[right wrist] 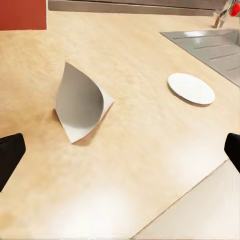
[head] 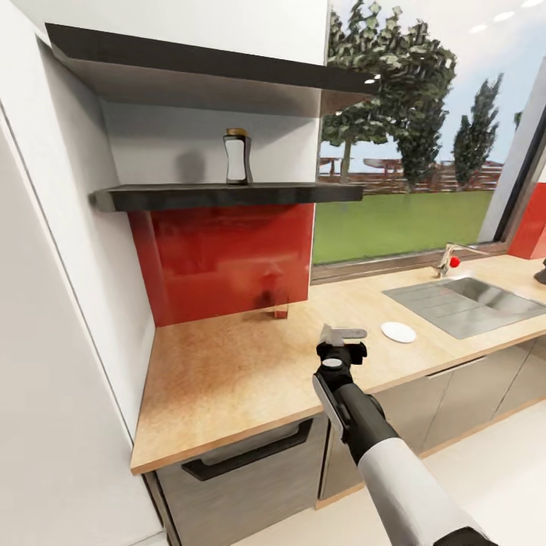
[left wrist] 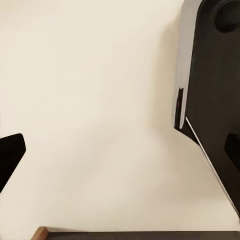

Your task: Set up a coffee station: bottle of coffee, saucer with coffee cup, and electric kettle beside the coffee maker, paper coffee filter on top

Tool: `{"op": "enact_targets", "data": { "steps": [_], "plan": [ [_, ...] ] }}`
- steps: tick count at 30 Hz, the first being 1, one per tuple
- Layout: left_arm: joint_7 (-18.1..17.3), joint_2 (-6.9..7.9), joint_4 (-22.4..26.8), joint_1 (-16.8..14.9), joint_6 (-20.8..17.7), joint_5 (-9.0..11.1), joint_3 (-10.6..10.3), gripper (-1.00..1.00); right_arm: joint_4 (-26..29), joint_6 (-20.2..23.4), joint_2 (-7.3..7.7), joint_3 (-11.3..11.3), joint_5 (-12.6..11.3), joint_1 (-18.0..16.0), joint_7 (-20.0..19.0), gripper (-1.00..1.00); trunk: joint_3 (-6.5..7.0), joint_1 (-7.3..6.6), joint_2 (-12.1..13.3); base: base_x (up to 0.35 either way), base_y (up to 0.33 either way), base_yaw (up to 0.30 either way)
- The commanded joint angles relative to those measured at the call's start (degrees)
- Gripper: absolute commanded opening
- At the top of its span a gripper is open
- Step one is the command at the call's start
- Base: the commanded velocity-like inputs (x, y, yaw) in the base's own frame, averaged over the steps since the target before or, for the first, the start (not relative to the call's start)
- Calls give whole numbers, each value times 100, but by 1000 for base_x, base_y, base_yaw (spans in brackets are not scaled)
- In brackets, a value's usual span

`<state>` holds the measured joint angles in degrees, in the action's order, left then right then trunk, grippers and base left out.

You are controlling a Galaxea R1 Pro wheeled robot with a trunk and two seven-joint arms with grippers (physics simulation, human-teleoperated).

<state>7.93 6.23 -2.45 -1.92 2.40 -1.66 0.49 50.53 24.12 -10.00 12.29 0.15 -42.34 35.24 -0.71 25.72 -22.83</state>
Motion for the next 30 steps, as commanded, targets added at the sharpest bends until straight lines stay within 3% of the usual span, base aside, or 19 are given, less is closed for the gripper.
{"op": "enact_targets", "data": {
  "steps": [1, 4, 10, 15, 21, 30],
  "plan": [
    [16, 0, -19, 7, 24, -19, 4, 100, -91, 32, 2, 7, 5, -7, 25, 100, -7, 6, -9, 310, 0, 0],
    [24, 6, -18, 93, 23, -19, 4, 100, -419, -209, 17, 2, 9, -6, 27, 100, -7, 6, -9, 114, 0, 0],
    [29, -10, -25, 142, -3, -19, -3, 100, -691, -243, 32, -6, 4, -9, 22, 100, -7, 6, -9, 22, 0, 0],
    [25, -5, -20, 147, -247, -19, -1, 100, -831, -378, 33, -7, 3, -4, 19, 100, -7, 6, -9, 205, 0, 0],
    [31, -8, -22, 154, -350, -19, -3, 100, -1344, -921, 39, -7, 5, -8, 19, 100, -7, 6, -9, 221, 0, 0],
    [31, -17, -19, 191, -363, -19, 3, 100, -1464, -1074, 51, -7, 8, -4, 19, 100, -7, 6, -9, 79, -55, 0]
  ]
}}
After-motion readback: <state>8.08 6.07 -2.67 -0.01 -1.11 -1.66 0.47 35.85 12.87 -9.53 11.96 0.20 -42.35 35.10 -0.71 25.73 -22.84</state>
